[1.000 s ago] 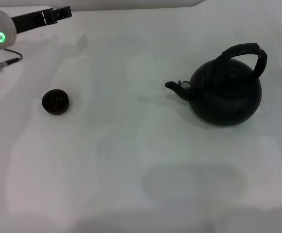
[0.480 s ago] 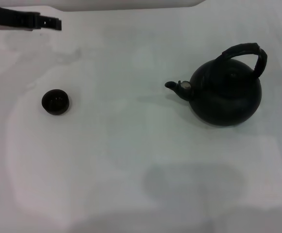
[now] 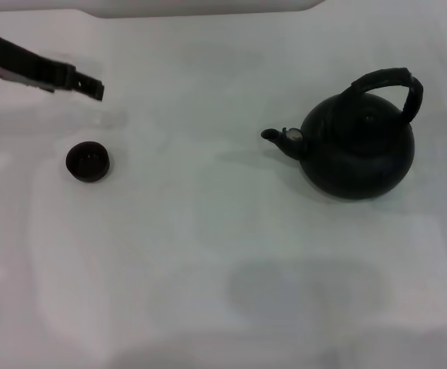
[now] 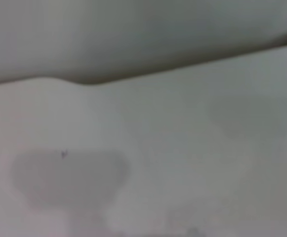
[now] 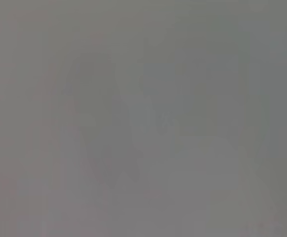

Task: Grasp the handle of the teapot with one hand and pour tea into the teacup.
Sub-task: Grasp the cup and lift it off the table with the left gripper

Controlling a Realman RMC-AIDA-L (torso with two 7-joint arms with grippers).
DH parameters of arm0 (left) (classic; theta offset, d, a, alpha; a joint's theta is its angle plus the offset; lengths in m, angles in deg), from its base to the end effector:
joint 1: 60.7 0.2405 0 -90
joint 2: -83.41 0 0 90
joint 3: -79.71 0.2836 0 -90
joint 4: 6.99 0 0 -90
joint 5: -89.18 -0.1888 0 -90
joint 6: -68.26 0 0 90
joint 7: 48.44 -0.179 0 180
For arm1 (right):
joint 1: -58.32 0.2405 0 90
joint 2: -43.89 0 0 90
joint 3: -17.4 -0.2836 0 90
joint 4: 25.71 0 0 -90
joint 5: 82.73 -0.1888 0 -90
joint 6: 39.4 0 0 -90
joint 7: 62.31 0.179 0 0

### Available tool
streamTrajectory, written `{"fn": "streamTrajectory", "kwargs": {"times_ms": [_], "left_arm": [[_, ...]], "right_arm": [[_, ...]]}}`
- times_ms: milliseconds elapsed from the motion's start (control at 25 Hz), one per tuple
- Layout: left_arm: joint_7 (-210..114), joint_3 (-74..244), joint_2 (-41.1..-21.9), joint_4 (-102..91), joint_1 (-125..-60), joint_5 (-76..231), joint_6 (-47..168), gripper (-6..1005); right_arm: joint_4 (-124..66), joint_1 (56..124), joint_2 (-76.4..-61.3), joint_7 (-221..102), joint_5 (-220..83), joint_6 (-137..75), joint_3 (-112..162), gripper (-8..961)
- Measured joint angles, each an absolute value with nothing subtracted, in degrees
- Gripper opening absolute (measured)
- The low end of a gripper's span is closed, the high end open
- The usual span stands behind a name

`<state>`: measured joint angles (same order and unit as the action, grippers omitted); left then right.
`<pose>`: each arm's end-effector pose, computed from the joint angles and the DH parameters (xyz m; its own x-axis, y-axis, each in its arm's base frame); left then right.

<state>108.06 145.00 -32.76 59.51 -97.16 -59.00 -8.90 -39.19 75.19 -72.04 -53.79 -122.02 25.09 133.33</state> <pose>-0.2572 0.4079 -0.0033 0.5094 0.8427 0.1742 0.7776 -0.3641 -0.5126 0.3855 0.3362 0.0267 0.7079 0.0190 -0.7061 -0.7061 0.0427 -0.7068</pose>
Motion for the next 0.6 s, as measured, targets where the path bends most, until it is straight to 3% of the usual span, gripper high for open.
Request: {"fn": "streamTrajectory", "kwargs": {"times_ms": [600], "left_arm": [[109.1,146.9,-34.83,54.9,-98.3,-62.9,-8.7,872]], "right_arm": [[-39.2,75.3,-72.04,-53.8,-122.4,24.4,133.2,863]]}}
